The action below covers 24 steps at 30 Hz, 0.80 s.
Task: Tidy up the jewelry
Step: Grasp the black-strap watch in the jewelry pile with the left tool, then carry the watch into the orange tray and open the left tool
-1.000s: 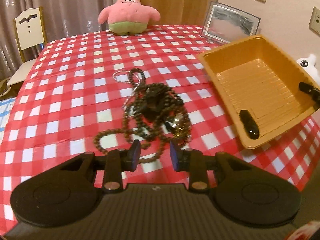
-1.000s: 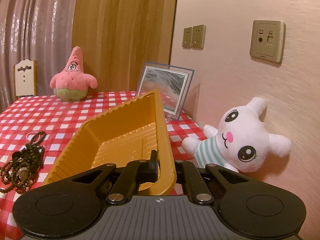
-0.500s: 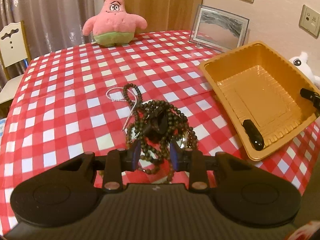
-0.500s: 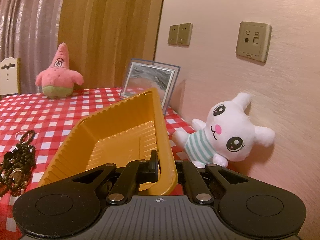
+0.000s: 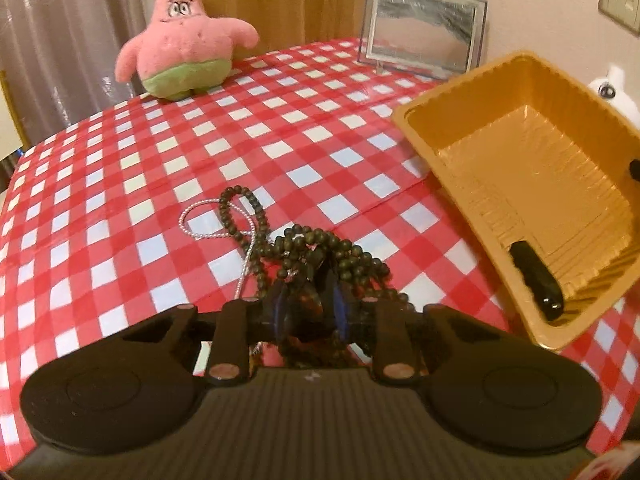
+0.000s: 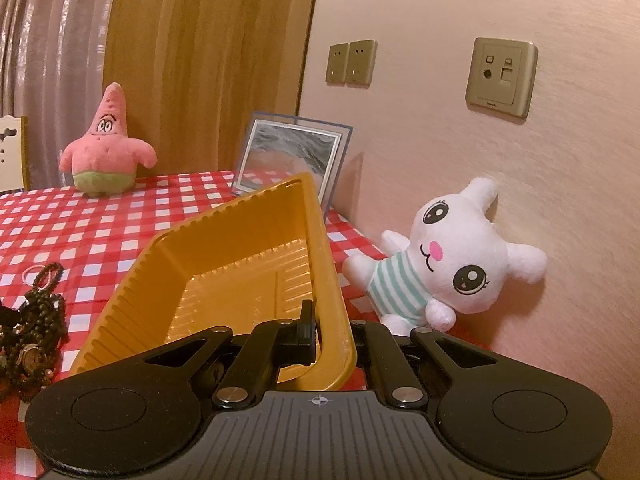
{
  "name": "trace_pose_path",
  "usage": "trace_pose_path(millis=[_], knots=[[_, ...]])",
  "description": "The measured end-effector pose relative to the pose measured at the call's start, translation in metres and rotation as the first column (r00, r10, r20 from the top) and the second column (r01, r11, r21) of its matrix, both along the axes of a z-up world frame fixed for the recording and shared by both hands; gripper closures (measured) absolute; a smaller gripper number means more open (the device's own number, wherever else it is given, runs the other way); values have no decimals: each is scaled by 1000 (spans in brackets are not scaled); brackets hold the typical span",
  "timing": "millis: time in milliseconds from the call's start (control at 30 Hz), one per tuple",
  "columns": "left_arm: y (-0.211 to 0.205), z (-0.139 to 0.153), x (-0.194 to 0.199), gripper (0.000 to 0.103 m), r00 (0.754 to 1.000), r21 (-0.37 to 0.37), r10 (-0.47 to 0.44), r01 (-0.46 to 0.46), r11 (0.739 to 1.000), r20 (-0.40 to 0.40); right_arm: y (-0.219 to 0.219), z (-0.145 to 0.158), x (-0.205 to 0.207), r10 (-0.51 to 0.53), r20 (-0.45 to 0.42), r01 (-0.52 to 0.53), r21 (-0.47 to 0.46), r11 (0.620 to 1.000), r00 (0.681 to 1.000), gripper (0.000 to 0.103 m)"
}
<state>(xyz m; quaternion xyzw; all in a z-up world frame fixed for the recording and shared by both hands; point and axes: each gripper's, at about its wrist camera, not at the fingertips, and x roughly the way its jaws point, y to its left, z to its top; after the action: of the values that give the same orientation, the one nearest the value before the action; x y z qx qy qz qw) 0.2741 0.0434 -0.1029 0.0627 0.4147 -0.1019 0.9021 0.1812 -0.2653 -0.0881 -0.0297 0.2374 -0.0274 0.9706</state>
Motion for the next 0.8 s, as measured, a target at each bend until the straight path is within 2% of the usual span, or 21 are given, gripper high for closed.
trace_pose_path(millis=[300, 400, 500, 800], knots=[[-1, -14, 18, 98, 999, 67, -33, 36, 997, -39, 0, -2, 4, -6, -12, 6, 10, 1000, 1000, 98], [4, -11, 16, 101, 999, 43, -13, 15, 999, -41, 0, -2, 4, -6, -13, 6, 11, 1000, 1000, 98], [15, -3, 13, 101, 998, -13, 18, -18, 1000, -56, 0, -2, 5, -3, -12, 3, 11, 1000, 1000, 98], [29, 29, -14, 102, 998, -21, 57, -58, 998, -27, -1, -3, 5, 6, -12, -6, 20, 1000, 1000, 98]])
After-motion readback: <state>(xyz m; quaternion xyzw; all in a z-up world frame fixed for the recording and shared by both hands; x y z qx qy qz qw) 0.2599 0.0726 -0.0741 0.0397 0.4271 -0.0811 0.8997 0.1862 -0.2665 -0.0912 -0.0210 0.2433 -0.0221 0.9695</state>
